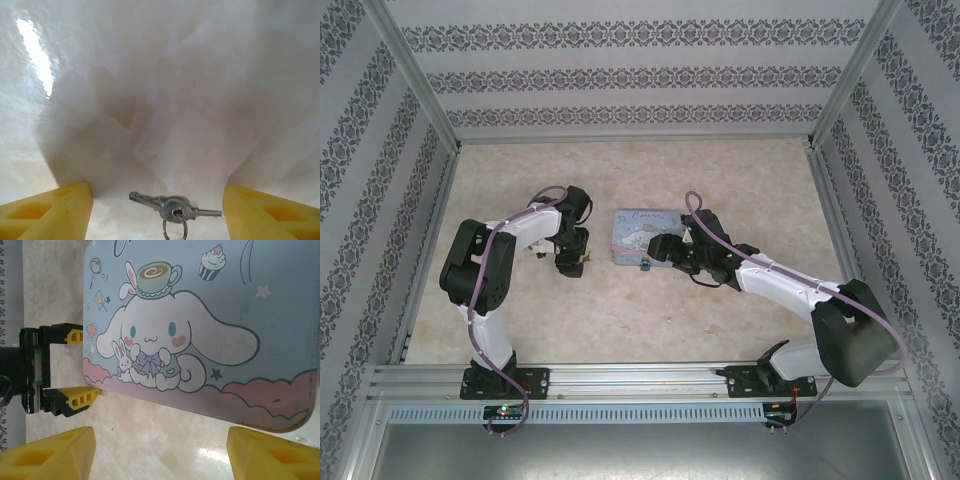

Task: Unlock the padlock with the key

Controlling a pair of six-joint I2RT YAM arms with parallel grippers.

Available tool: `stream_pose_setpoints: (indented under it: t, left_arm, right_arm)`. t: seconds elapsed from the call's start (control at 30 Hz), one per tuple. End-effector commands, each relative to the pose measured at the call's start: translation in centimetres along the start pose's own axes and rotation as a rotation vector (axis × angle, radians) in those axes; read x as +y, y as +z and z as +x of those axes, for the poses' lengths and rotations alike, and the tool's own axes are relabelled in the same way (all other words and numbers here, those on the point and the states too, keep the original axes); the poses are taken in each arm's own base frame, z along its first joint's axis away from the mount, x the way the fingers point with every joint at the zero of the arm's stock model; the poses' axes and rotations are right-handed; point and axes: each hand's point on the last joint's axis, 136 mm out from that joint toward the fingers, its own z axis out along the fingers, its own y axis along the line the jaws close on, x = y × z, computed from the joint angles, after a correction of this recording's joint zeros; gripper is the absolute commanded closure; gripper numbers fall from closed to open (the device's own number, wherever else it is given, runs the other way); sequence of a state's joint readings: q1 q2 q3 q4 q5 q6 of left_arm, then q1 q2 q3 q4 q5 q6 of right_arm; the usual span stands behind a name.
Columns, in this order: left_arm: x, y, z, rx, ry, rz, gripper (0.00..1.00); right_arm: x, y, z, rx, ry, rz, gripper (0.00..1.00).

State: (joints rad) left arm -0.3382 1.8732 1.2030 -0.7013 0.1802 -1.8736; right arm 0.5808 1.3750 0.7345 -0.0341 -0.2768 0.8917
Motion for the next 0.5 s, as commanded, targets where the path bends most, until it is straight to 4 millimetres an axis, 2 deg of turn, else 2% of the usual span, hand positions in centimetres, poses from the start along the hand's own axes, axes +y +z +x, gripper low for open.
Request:
stream_pose_setpoints:
  t: [0.0, 0.23, 0.47]
  left_arm:
    - [-4.2, 0.1, 1.2, 0.048, -0.001, 0.148, 0.31]
    - [-4.9, -1.2, 1.8, 0.053, -0.03, 0.175, 0.32]
    - [-4.7, -1.1, 1.8, 0.043, -0.041, 0.163, 0.33]
  right_arm:
    - [0.5, -0.3, 0.1, -0.011, -0.013, -0.01, 0.3]
    - [0.2, -0.1, 0.3, -0.01, -0.013, -0.002, 0.3]
    - [0.3, -0.1, 0.3, -0.009, -0.016, -0.002, 0.3]
